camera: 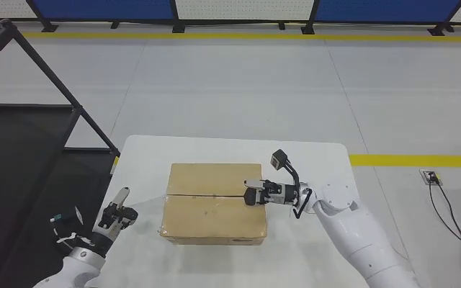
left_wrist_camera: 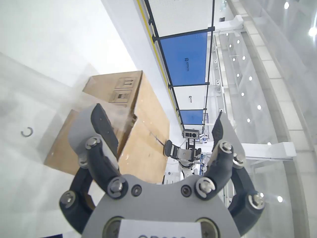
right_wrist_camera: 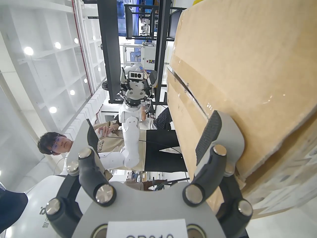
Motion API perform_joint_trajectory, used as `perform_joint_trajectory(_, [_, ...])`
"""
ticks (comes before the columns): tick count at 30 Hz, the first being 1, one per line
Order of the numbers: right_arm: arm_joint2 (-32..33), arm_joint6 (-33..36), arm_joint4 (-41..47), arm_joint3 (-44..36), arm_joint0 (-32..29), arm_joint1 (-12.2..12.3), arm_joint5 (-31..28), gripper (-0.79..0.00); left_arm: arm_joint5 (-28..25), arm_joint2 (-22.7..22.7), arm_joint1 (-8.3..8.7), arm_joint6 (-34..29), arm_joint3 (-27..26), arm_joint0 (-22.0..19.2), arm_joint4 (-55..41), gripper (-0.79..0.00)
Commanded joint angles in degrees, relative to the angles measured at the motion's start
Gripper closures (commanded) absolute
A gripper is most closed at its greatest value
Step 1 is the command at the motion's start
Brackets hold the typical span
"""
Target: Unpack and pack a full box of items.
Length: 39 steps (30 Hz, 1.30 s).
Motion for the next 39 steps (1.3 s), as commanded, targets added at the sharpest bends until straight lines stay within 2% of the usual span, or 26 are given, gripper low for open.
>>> perform_joint_trajectory(1, [-0.27, 0.27, 0.15, 0.69, 0.43, -0.17, -0.12, -0.785, -0.21, -0.89, 0.02, -1.07, 1.28, 0.89, -1.34, -0.785])
perform_joint_trajectory(6, [-0.88, 0.79, 0.71, 2.52, 1.88, -0.67, -0.31, -0.785, 0.39, -0.89, -0.06, -2.43, 4.88, 0.99, -4.23, -0.785])
perform_joint_trajectory(10, [-1.21, 0.98, 1.19, 3.9, 2.66, -1.03, -0.71, -0.785, 0.44, 0.86, -0.13, -2.75, 7.87, -1.05, -4.78, -0.785])
perform_joint_trajectory(18, [-1.62, 1.26, 1.24, 6.11, 3.39, -1.48, -0.74, -0.785, 1.64, 5.56, -0.51, -1.45, 14.14, -6.79, -5.87, -0.785])
perform_joint_trajectory(27, [-1.29, 1.47, 1.12, 6.08, 2.99, -1.54, -0.88, -0.785, 2.24, 11.03, -1.39, 1.26, 24.36, -15.5, -9.21, -0.785])
perform_joint_trajectory(39, [-0.75, 1.02, 0.0, 4.37, 2.26, -1.39, 0.07, -0.785, 0.94, 11.9, -2.27, 4.49, 31.65, -21.6, -16.66, -0.785])
